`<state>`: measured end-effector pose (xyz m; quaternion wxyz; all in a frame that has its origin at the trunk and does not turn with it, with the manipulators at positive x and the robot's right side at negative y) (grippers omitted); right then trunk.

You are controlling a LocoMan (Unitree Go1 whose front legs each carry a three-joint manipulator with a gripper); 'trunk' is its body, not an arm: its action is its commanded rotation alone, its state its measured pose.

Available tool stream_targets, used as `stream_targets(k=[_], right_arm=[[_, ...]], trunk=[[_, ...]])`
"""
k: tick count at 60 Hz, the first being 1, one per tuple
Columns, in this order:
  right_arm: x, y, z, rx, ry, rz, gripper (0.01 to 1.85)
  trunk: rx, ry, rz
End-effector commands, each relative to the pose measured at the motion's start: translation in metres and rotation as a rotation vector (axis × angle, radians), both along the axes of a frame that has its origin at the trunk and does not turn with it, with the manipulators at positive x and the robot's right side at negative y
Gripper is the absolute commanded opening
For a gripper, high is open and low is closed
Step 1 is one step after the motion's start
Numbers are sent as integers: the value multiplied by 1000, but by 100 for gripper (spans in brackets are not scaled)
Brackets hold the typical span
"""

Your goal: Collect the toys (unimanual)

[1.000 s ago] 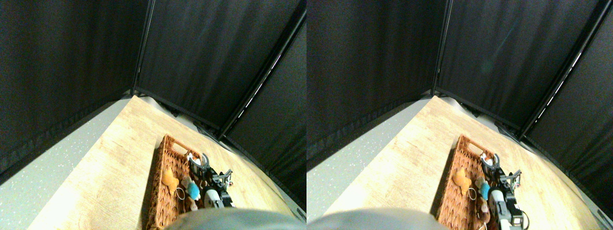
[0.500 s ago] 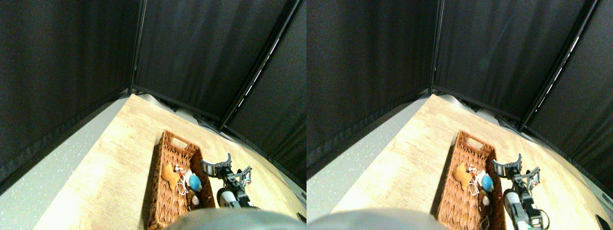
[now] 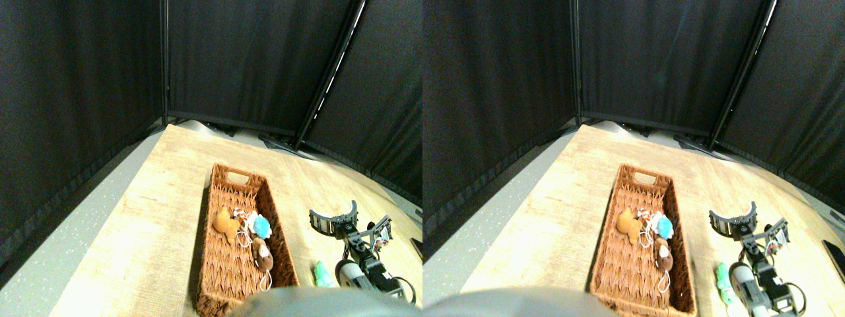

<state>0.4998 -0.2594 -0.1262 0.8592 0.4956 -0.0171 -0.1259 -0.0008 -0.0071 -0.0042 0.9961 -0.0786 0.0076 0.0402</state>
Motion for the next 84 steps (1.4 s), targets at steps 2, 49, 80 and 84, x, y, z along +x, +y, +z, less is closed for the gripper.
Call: stream_targets(k=[2,49,80,84], right_arm=[[-5,-2,7,9,-82,15,85],[-63,-11,-68,265,-5,-66,86],[-67,-31,-114,377,64,-211,76],[-67,-32,-118,394,61,-218,74]], trunk=[[-12,8,-18],[9,30,-34],[17,44,-30],[17,44,-30]])
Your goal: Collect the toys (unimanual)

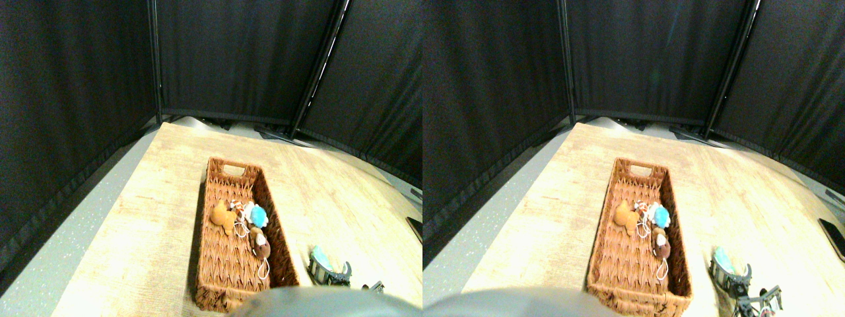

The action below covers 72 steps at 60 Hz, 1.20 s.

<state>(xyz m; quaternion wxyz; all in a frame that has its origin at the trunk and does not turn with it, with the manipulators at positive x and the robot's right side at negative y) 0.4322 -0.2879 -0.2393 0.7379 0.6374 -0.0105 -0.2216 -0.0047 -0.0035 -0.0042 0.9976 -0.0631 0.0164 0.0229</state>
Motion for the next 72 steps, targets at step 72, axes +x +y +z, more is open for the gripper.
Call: stream_targets(k=[72], right_arm=[[62,64,99,-232,-109,235,6]], trunk=[[-78,-3,49]])
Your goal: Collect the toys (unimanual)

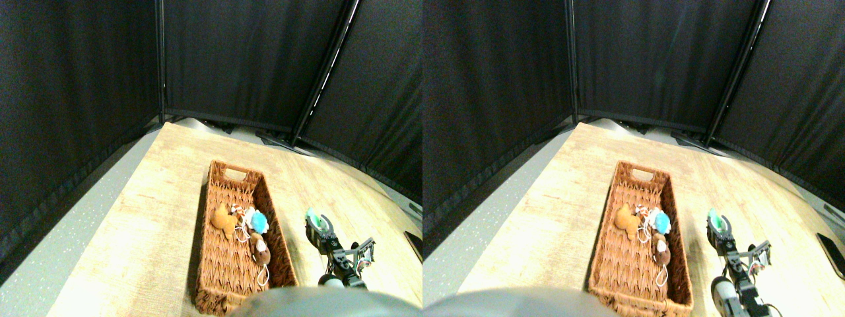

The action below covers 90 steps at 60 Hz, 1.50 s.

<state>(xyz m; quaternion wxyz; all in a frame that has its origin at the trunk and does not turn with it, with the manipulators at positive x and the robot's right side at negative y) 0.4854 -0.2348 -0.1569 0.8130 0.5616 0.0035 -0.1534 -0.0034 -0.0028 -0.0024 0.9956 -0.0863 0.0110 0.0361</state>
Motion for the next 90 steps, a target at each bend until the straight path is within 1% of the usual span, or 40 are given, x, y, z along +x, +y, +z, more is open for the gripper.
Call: stream_targets(k=[1,4,7,12,15,17,19,22,24,31,38,41,43,45,52,55,57,58,62,65,68,75,80,84,85,86,87,88,89,90], right_arm=[[10,12,18,-27,-69,93,6],[13,16,21,-34,-68,94,6],[18,25,27,-46,-71,135,6],[23,35,34,-94,-58,170,6],[25,38,35,-92,-56,167,6],[28,46,37,-76,-50,197,6],[29,48,37,-72,-51,202,6],[31,54,38,-72,-51,236,6],[33,59,38,-69,-45,276,8],[36,70,40,-36,-42,268,6],[38,83,42,-10,-32,268,6],[37,90,43,-30,-28,296,6],[37,91,43,-28,-31,294,6],[37,99,42,-45,-33,312,6],[35,109,41,-34,-27,318,6],[35,114,41,-45,-29,335,6],[35,118,40,-50,-29,369,6],[35,119,40,-51,-29,372,6],[35,124,39,-19,-30,372,6],[34,130,37,1,-17,390,6],[35,133,35,6,-8,406,6],[33,136,31,40,-6,407,6],[33,135,29,24,-6,404,6],[32,134,28,-3,-6,416,6],[32,133,28,-9,-3,425,9],[31,132,28,-11,2,429,24],[31,132,28,-14,5,433,35],[31,131,28,-30,13,451,60],[31,129,27,-35,18,466,80],[31,129,27,-33,18,471,88]], trunk=[[-35,5,23],[-41,2,29],[-47,-2,34],[-60,-9,47],[-69,-14,56],[-75,-17,62],[-80,-20,67],[-87,-23,75],[-92,-24,79],[-108,-31,96],[-118,-34,117],[-121,-35,124],[-125,-36,128],[-129,-39,134],[-139,-42,151],[-144,-45,159],[-148,-47,163],[-150,-47,164],[-155,-47,168],[-161,-48,174],[-162,-48,177],[-166,-49,180],[-165,-50,178],[-162,-49,174],[-162,-49,174],[-161,-49,173],[-159,-49,172],[-158,-48,170],[-158,-48,170],[-158,-48,170]])
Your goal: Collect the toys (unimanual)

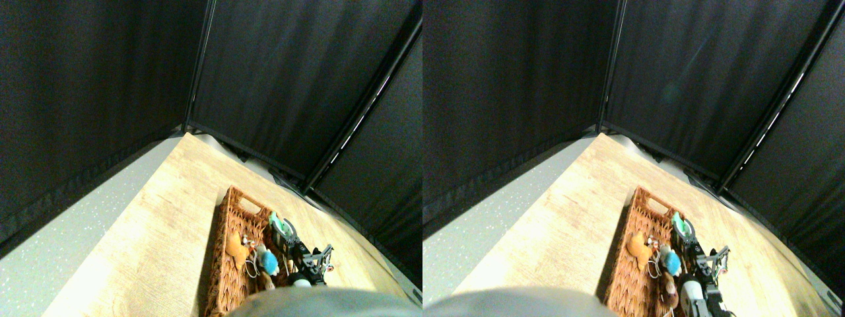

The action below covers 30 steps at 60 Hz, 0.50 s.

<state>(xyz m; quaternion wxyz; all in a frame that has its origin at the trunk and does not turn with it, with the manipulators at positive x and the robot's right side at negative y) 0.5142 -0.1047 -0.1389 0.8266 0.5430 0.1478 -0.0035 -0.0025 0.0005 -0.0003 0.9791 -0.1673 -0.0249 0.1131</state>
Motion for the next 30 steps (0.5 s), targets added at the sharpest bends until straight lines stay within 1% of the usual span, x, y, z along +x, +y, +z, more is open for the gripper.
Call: stream_targets(k=[1,2,3,4,6,7,10,12,16,23,24,25,27,28,29,30], right_arm=[[2,-2,9,-35,-61,66,103],[2,-3,9,-64,-66,72,117],[2,-3,9,-64,-66,72,117],[2,-4,9,-70,-65,75,124],[1,-7,9,-112,-69,76,145],[1,-8,9,-124,-72,69,149],[0,-10,9,-115,-69,57,149],[-1,-13,10,-123,-74,62,145],[-1,-15,11,-121,-79,59,144],[-1,-21,14,-132,-99,25,142],[2,-26,16,-145,-112,21,135],[2,-26,16,-145,-112,21,135],[2,-31,18,-127,-131,-2,120],[2,-31,18,-127,-131,-2,120],[2,-34,19,-132,-141,-7,114],[2,-40,21,-137,-154,-34,110]], trunk=[[3,16,6],[4,17,5],[5,18,4],[6,19,3],[7,19,1],[8,19,0],[11,19,-2],[12,19,-3],[17,20,-7],[28,24,-16],[33,25,-19],[35,26,-21],[43,30,-29],[46,31,-31],[48,31,-33],[53,32,-38]])
